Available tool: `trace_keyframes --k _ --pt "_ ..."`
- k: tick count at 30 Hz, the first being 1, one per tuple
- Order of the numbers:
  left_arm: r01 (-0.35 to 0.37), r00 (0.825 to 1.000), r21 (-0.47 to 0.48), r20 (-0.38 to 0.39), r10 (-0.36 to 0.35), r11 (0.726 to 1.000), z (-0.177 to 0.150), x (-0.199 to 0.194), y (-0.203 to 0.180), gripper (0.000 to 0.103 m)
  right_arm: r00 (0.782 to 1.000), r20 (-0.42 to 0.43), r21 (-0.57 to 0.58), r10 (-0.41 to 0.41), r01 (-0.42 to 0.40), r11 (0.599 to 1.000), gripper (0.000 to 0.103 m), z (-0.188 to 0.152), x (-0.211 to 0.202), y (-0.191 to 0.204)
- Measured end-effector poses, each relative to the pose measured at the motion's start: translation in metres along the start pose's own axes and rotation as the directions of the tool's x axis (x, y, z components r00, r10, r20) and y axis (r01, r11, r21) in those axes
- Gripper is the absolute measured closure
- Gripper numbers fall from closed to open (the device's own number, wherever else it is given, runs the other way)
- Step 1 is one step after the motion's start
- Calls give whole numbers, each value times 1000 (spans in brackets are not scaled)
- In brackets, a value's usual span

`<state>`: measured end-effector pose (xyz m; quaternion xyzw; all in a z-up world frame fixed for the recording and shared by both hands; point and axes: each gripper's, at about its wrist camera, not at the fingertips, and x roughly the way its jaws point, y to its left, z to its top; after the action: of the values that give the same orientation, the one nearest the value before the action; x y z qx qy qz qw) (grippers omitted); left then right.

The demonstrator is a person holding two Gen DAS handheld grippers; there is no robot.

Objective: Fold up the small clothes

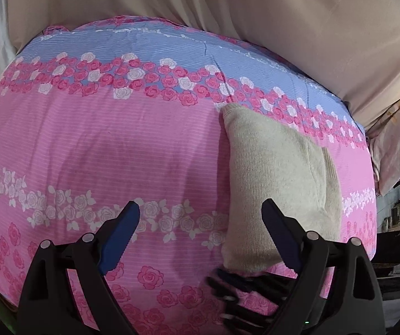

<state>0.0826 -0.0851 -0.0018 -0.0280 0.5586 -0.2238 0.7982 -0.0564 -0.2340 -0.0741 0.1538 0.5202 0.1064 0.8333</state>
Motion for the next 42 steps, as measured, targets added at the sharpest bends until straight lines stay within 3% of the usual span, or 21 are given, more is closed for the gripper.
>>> trace_keyframes --k 1,2,3,4,6,10,12,13,15,18,19,21,22,26,28,31,33,34,39,41,42 --pt "9 1000 9 4 -9 1000 -1 -1 -1 16 997 66 17 -29 28 999 85 2 -29 -8" --pt "12 1000 15 5 -12 1000 -2 0 -2 16 989 132 59 -68 60 996 66 5 -61 -20" --pt "12 1000 24 -2 -12 1000 -3 3 -5 16 979 173 106 -108 90 990 37 9 -82 -33" --pt "15 1000 27 -11 -15 1000 -4 7 -7 16 960 207 192 -188 149 970 32 16 -106 -57" --pt "38 999 24 -39 -37 999 -7 15 -14 16 953 163 286 -257 203 936 32 32 -117 -97" --pt "95 993 59 -69 -91 994 -10 23 -39 16 983 -22 380 -181 176 908 40 62 -72 -167" --pt "102 993 84 -59 -97 991 -9 21 -47 16 994 -78 407 -75 101 908 93 72 -45 -183" --pt "111 993 94 -58 -106 989 -9 20 -51 16 994 -80 408 -72 99 908 94 75 -42 -181" --pt "118 991 110 -73 -111 987 -10 20 -54 16 990 29 328 -136 119 937 95 96 -71 -161" --pt "120 990 119 -89 -110 986 -15 22 -54 16 960 133 284 -245 200 938 96 103 -104 -153" --pt "126 988 110 -101 -116 986 -18 25 -52 16 952 115 276 -282 242 930 96 103 -99 -158" --pt "130 983 90 -139 -117 987 -23 34 -50 16 929 -66 237 -363 368 899 96 87 -51 -185" --pt "131 981 89 -154 -117 987 -24 37 -50 16 932 -116 246 -344 363 899 95 78 -35 -194" --pt "114 983 123 -155 -94 986 -26 38 -55 16 943 65 331 -327 289 898 93 81 -86 -173" --pt "99 989 136 -127 -82 986 -25 34 -58 16 952 131 324 -278 224 919 93 79 -109 -153" --pt "86 992 153 -110 -69 985 -20 35 -63 16 965 47 238 -258 240 941 93 69 -87 -133" --pt "84 992 161 -102 -68 983 -18 35 -67 16 953 -103 195 -285 300 934 95 46 -42 -135" --pt "78 994 167 -94 -63 983 -16 35 -69 16 949 -122 207 -290 310 928 95 42 -35 -136" --pt "36 999 123 -16 -35 992 -1 20 -50 16 974 29 136 -224 218 966 93 59 -71 -72" --pt "38 999 103 -14 -37 994 5 18 -40 16 975 7 71 -220 219 973 93 65 -58 -55" --pt "30 999 100 -16 -28 995 6 18 -38 16 977 -58 73 -207 211 975 93 59 -36 -56"
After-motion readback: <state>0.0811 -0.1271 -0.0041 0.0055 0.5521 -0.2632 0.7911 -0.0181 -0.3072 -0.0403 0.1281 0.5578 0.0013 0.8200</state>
